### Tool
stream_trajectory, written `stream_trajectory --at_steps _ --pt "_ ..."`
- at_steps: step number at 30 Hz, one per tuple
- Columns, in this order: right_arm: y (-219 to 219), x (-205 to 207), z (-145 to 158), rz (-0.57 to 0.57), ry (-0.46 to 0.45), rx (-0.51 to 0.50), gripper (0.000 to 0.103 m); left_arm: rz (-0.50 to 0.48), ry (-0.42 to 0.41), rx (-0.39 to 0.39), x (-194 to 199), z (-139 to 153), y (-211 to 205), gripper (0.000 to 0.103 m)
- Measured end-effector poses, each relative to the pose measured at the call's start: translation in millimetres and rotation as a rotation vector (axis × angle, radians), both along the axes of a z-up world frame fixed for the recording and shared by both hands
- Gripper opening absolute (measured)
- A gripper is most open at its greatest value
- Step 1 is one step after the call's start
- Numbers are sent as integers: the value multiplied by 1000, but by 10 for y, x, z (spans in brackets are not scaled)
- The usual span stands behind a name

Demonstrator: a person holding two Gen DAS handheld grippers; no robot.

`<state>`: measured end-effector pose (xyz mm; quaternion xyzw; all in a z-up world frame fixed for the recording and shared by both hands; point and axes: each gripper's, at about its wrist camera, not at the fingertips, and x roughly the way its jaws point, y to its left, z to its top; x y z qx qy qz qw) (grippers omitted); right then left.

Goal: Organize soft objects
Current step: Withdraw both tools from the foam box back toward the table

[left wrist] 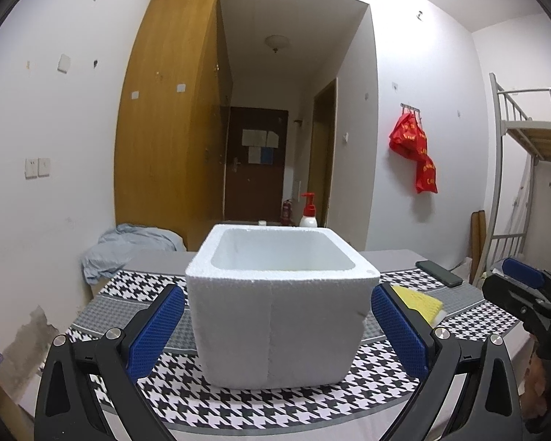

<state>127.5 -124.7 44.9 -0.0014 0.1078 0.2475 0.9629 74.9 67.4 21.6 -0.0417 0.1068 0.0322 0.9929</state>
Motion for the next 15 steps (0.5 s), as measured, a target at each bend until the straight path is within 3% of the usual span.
stream_trajectory --at_steps 7,15 --pt "-72 29 -100 -28 23 -12 102 -6 4 -29 -1 -157 -60 102" --pt "-270 0 -142 -101 44 -9 102 -93 30 -9 81 -217 -320 102"
